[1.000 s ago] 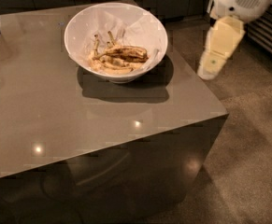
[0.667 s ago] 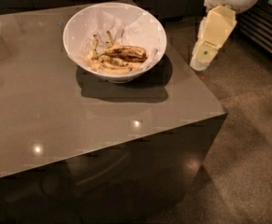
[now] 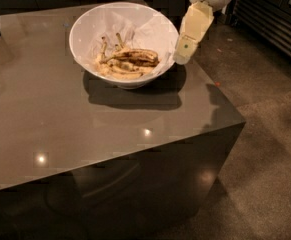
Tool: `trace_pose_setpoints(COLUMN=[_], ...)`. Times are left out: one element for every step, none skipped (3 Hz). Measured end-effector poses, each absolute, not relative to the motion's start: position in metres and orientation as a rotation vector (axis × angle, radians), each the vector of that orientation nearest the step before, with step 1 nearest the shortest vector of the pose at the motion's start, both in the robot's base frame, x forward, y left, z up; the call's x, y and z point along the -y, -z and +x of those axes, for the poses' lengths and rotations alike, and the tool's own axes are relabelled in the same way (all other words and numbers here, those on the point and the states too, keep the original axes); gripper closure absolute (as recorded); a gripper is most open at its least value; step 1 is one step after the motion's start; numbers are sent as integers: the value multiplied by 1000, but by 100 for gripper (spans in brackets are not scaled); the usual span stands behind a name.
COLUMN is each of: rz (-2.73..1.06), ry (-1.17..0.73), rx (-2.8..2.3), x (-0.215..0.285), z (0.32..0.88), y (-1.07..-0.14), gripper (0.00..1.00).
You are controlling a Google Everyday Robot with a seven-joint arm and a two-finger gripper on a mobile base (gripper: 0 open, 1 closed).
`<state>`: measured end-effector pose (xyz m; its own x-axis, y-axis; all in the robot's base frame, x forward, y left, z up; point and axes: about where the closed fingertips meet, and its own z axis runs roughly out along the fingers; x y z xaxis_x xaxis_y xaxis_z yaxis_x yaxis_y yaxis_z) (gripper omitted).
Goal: Pick banana from white bowl
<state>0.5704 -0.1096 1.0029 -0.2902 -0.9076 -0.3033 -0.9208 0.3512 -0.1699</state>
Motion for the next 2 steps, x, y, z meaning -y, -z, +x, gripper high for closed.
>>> trace_pose_setpoints(rz=[-1613,-1590], ry=[-63,-61], rx=[-2290,-2257], x=[73,70], z=[621,628], y=[-997,-999], gripper=[0,0])
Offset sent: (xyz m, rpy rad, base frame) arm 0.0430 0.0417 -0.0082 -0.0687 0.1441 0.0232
